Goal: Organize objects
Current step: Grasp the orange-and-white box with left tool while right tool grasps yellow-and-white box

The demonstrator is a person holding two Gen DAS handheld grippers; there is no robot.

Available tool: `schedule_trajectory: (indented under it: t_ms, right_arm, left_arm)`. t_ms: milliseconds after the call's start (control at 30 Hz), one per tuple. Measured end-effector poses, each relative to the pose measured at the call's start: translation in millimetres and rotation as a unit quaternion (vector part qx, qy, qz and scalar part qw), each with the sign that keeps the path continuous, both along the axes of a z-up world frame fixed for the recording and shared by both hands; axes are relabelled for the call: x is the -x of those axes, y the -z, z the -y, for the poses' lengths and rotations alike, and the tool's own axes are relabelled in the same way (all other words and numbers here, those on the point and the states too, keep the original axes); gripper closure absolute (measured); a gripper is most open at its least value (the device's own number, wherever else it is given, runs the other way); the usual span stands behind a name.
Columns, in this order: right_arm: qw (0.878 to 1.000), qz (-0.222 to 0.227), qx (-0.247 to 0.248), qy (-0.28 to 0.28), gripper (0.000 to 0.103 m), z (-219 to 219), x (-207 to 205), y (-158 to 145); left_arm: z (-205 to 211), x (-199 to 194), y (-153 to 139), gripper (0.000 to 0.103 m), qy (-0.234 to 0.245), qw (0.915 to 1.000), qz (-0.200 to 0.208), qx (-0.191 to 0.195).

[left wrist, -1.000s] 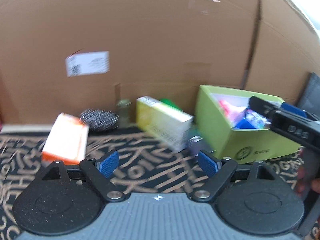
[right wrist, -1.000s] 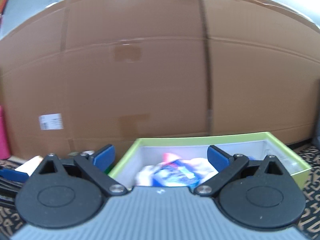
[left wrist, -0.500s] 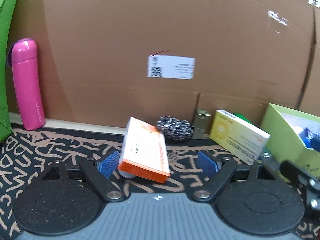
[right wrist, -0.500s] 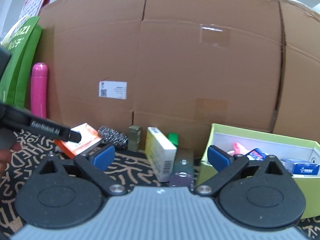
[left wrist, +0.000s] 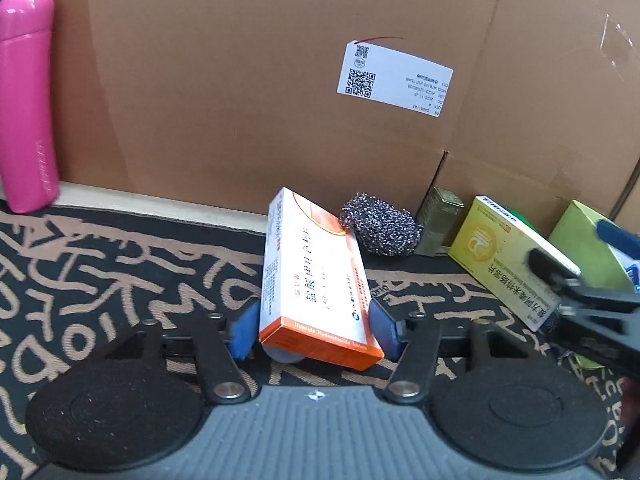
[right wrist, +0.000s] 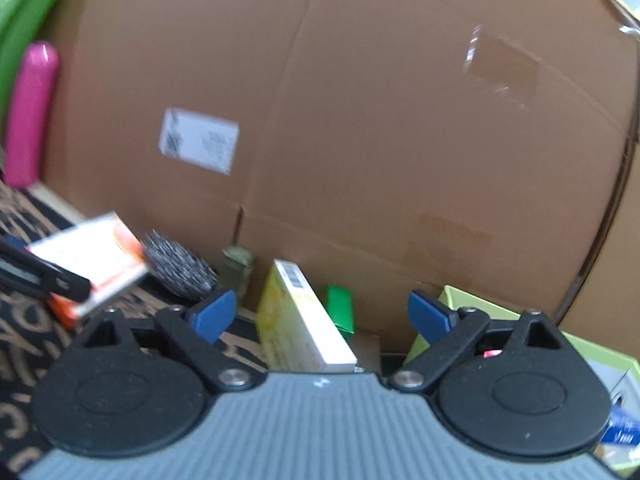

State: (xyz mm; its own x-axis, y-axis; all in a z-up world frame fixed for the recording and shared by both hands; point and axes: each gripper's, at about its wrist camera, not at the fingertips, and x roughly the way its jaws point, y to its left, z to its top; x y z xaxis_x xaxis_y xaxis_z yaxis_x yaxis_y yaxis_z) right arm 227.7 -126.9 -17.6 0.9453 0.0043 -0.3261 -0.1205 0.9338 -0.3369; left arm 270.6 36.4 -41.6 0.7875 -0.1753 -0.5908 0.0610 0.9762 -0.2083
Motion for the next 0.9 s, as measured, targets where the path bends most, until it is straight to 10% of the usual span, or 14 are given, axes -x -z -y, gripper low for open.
schedule_trajectory:
  t_ms: [67,200,300,533,600,800,900]
  right_arm:
    - [1.0,-0.011,0.015,0.008,0.017,-2,-9,7]
    - [0.998,-0.055,0.031,-0.01,0.077,-3,-12,19]
    - [0.997,-0.062,0.026,-0.046,0.084,-5,3,18]
    - [0.974,-0.023,0.168,-0.148,0.083,-28,88,29]
    - [0.963,-0.021,0.185,-0.192,0.064,-27,115,35]
    - [0.962,-0.039,0.13,-0.238,0.036,-12,147,30]
    - [0.973,-0.051,0.06,-0.219,0.016,-3,137,16]
  left_arm:
    - [1,0,0,0.052,0.007,1.0,0.003,0.0]
    - [14,13,-9,0.078,0.027,0.9986,0.032,-0.032]
    - [28,31,-21,0.082,0.059,0.9947,0.052,-0.066]
    - [54,96,-24,0.082,0.165,0.9703,0.074,-0.161]
    - [52,112,-21,0.077,0.191,0.9673,0.061,-0.155]
    - [25,130,-29,0.042,0.182,0.9801,0.036,-0.072]
    - [12,130,-40,0.041,0.168,0.9848,0.036,-0.029]
